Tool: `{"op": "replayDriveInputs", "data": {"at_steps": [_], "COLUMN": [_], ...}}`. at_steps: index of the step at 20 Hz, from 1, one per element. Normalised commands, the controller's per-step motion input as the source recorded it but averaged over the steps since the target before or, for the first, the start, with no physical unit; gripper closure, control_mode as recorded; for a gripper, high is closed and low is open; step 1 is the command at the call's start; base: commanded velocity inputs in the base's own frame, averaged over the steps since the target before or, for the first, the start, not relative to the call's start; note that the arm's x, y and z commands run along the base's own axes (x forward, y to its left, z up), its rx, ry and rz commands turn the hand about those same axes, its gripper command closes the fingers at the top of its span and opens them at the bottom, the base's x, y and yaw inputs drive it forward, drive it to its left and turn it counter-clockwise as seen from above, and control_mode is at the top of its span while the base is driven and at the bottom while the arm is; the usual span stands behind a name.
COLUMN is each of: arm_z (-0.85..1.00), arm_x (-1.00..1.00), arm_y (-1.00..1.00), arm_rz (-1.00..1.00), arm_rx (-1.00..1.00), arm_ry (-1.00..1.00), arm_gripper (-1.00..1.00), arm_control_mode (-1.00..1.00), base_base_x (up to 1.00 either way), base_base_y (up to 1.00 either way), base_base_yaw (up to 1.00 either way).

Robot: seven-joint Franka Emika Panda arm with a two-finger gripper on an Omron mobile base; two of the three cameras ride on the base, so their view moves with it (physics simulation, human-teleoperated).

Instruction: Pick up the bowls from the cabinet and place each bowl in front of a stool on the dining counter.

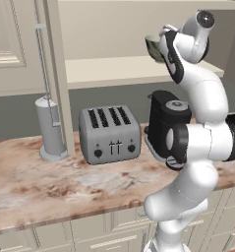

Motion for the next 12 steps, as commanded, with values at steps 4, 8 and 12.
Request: {"op": "replayDriveInputs", "data": {"at_steps": [4, 8, 12], "arm_z": [0.0, -0.19, -0.18], "arm_x": [0.0, -0.42, -1.0], "arm_y": [0.0, -0.15, -0.29], "arm_rz": [0.0, 0.0, 0.0], "arm_rx": [0.0, 0.0, 0.01], "arm_ry": [0.0, -0.04, -0.05], "arm_gripper": [1.0, 1.0, 1.0], "arm_control_mode": [-1.0, -1.0, -1.0], "base_base_x": [0.0, 0.0, 0.0], "base_base_y": [0.0, 0.0, 0.0], "base_base_yaw": [0.0, 0.0, 0.0]}}
